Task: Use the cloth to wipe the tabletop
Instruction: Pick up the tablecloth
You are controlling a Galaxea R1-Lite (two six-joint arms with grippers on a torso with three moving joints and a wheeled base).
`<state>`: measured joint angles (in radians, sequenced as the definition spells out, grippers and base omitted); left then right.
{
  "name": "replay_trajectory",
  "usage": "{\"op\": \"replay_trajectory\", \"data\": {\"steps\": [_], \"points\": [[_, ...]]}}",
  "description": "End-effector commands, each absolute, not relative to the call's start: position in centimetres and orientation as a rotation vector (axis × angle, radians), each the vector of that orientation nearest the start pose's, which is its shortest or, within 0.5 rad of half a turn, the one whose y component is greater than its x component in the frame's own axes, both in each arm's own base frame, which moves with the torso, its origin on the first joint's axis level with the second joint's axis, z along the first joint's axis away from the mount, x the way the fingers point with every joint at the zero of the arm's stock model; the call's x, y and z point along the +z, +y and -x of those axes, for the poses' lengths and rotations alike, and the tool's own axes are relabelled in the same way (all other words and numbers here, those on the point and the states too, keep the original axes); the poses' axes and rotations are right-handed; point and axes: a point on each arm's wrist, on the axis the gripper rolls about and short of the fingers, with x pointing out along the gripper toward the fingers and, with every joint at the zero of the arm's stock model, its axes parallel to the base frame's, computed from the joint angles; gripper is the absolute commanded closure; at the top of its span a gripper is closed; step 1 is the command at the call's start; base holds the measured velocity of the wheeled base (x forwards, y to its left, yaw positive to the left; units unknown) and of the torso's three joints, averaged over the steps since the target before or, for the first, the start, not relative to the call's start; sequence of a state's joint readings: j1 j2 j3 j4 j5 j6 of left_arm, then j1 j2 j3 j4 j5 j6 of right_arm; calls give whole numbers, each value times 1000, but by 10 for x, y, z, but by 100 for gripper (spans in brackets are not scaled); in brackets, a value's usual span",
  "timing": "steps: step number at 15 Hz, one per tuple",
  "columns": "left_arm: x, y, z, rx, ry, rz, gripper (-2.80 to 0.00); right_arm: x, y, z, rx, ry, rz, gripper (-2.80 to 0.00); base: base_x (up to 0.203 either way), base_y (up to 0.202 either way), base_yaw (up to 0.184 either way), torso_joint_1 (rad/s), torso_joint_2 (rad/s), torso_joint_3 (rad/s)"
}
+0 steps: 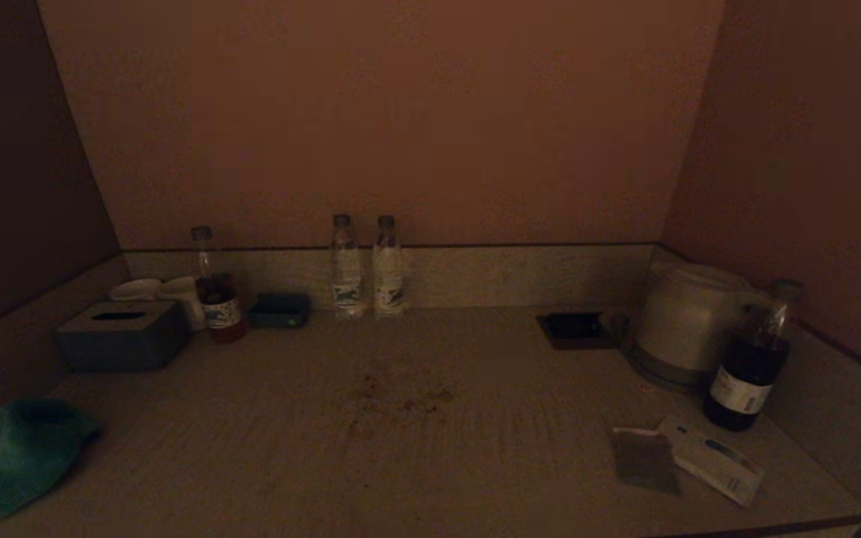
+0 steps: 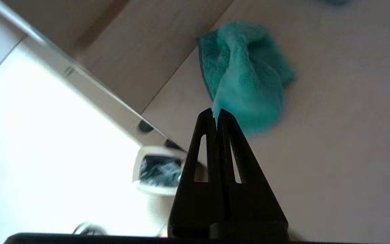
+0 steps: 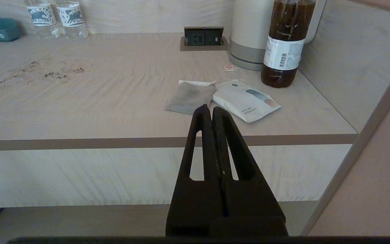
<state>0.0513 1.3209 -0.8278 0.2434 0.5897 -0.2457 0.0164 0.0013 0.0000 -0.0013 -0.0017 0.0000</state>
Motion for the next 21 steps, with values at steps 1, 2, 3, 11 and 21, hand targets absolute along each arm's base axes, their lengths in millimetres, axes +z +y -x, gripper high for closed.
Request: {"op": "replay_trajectory", "data": {"steps": [1,2,3,11,21], "points": [[178,25,-234,728,782,-10,0,76,0,23,15,0,0,0,0,0,0,0,0,0],[174,26,-241,744,790,-6,0,76,0,23,15,0,0,0,0,0,0,0,0,0],[173,26,-242,749,792,-2,0,76,0,23,15,0,0,0,0,0,0,0,0,0],[136,28,-275,783,863,34,0,76,0,23,15,0,0,0,0,0,0,0,0,0],[101,40,-321,833,911,64,-280,76,0,23,15,0,0,0,0,0,0,0,0,0]]}}
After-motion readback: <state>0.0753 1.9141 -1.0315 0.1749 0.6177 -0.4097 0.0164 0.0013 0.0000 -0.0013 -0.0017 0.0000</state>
